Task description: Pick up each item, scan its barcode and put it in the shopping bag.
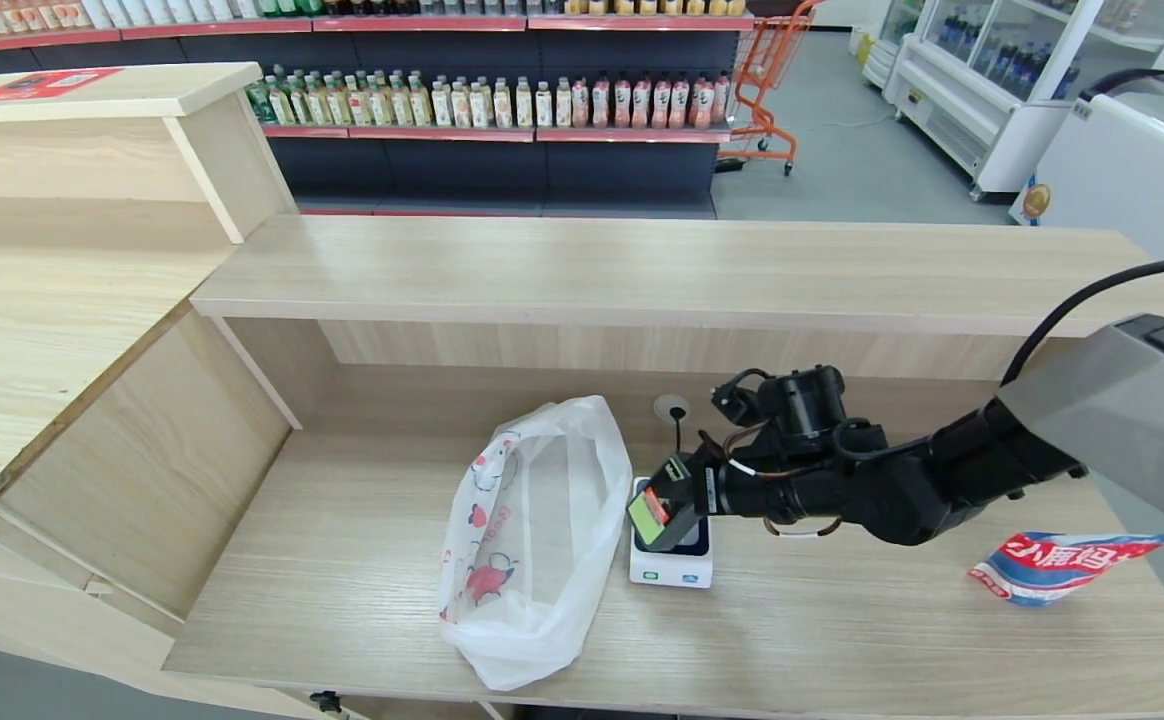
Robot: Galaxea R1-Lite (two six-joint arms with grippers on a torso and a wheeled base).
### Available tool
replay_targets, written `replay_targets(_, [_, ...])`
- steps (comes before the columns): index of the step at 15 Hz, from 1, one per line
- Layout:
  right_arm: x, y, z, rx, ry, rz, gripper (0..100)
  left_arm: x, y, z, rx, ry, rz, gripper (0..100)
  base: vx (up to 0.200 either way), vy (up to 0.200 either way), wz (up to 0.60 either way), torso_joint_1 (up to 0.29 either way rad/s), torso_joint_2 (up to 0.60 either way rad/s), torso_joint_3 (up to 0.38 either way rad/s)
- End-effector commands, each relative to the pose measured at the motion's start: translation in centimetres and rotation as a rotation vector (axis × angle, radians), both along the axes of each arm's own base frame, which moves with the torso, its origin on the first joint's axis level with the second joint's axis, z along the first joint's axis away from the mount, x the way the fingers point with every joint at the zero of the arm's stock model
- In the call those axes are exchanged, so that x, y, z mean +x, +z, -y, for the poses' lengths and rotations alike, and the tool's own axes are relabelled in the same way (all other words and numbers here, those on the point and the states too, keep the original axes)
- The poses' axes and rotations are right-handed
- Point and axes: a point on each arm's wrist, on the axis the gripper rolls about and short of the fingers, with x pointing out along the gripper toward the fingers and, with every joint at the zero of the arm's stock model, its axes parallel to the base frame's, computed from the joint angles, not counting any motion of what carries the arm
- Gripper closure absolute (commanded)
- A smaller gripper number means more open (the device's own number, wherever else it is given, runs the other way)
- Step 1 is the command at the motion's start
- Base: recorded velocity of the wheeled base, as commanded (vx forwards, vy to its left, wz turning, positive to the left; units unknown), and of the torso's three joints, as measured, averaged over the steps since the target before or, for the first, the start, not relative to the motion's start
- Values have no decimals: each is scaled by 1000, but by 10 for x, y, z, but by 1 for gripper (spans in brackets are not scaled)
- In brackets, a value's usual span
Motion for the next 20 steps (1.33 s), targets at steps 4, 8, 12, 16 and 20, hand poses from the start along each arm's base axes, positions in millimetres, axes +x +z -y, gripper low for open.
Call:
replay_targets(4, [4,-3,0,-15,-24,3,100,0,0,0,0,0,1,0,0,0,0,0,0,0])
replay_targets(8, [-28,82,27,41,-117,184,100,0,0,0,0,0,1,0,0,0,0,0,0,0])
replay_targets(12, [-91,110,92,-155,-156,245,100,0,0,0,0,0,1,0,0,0,0,0,0,0])
replay_targets(16, [-103,99,96,-184,-140,225,100,0,0,0,0,0,1,0,0,0,0,0,0,0])
replay_targets(20, [-104,96,95,-222,-106,260,100,0,0,0,1,0,1,0,0,0,0,0,0,0])
